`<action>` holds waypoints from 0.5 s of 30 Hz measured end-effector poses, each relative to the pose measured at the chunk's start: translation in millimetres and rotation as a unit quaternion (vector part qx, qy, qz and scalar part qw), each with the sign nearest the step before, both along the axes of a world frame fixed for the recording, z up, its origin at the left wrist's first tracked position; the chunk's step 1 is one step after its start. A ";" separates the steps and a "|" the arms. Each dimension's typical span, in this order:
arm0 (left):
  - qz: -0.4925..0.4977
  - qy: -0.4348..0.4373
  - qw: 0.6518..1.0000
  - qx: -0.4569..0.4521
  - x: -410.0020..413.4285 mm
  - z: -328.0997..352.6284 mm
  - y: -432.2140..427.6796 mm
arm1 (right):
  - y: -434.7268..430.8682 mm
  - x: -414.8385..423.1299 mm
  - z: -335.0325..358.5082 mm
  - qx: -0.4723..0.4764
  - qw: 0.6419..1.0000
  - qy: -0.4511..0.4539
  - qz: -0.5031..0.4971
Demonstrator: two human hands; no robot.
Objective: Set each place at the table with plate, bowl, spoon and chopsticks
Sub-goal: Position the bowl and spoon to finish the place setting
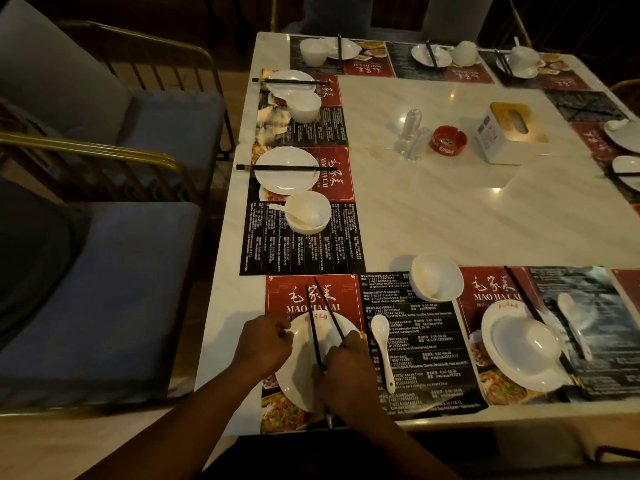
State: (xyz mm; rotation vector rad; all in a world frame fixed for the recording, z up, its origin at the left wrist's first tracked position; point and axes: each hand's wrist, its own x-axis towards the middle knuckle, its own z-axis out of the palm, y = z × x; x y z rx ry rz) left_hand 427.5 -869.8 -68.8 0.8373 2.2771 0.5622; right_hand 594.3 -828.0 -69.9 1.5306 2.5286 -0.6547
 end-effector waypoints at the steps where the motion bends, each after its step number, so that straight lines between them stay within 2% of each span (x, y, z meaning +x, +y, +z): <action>1: -0.004 -0.003 1.000 -0.001 -3.3 -0.2 -1.2 | 0.0 0.5 -0.2 0.000 1.000 0.003 -0.005; 4: -0.014 -0.024 1.000 0.013 -11.0 -1.8 -3.8 | -1.5 1.9 0.8 0.008 1.000 0.005 -0.008; 9: -0.021 -0.037 0.999 0.028 -19.0 -2.8 -4.4 | 15.7 15.4 5.1 0.075 0.994 0.056 -0.048; 15: -0.058 -0.039 0.997 0.014 -22.1 -0.8 -1.2 | 29.1 19.9 8.1 -0.015 0.996 0.049 -0.075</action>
